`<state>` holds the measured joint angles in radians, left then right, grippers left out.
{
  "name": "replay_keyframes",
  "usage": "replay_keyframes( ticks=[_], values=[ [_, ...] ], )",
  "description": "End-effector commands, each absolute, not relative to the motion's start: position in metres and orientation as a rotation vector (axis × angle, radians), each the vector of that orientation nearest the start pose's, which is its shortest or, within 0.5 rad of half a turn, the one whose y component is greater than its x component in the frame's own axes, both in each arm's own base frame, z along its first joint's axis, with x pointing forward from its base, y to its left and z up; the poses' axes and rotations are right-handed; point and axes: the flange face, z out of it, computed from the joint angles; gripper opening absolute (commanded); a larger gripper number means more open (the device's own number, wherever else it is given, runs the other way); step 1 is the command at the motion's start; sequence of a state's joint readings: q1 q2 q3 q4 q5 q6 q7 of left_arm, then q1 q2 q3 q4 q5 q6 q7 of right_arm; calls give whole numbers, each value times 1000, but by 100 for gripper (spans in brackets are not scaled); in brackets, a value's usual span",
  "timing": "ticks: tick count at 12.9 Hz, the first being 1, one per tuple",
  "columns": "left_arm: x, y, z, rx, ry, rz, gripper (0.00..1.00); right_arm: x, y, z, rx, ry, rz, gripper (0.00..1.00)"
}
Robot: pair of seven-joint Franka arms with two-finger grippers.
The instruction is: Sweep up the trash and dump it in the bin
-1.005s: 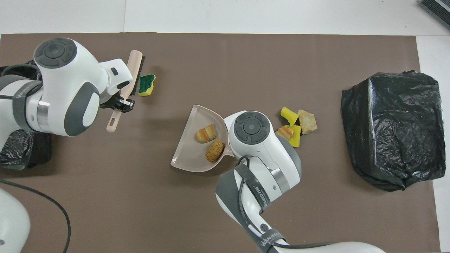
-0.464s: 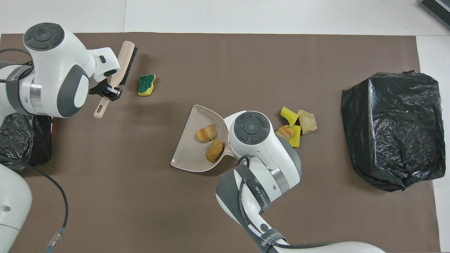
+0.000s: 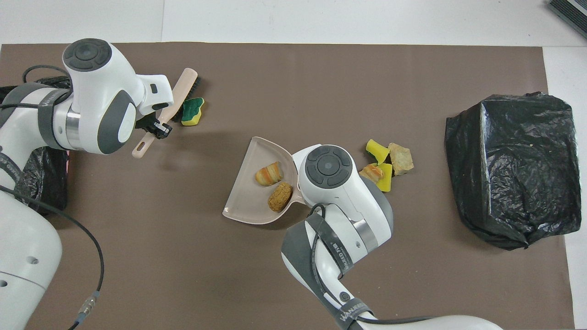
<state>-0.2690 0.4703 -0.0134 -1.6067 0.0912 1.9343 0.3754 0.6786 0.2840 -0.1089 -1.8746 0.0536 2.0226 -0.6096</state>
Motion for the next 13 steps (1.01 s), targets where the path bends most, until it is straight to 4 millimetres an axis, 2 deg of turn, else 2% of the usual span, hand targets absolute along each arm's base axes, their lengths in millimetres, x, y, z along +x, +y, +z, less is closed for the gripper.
replay_keyframes(
  ticks=[1,3,5,7,9,10,13],
  values=[
    [587,-185,345,-2836,1161,326,0,505,333,345,-2640,-1660,177,0],
    [561,-204,348,-2875,1146,356,0,505,333,345,-2640,-1660,179,0],
    [533,-226,348,-2968,959,457,0,505,333,345,-2640,-1660,179,0],
    [515,-256,356,-3017,852,476,0,505,333,344,-2640,-1660,181,0],
    [501,-273,366,-3150,714,515,0,504,333,344,-2640,-1660,181,0],
    [499,-275,366,-3188,633,533,0,504,333,344,-2639,-1662,181,0],
    [500,-271,390,-3219,544,487,0,504,332,344,-2640,-1660,184,0]
  ],
)
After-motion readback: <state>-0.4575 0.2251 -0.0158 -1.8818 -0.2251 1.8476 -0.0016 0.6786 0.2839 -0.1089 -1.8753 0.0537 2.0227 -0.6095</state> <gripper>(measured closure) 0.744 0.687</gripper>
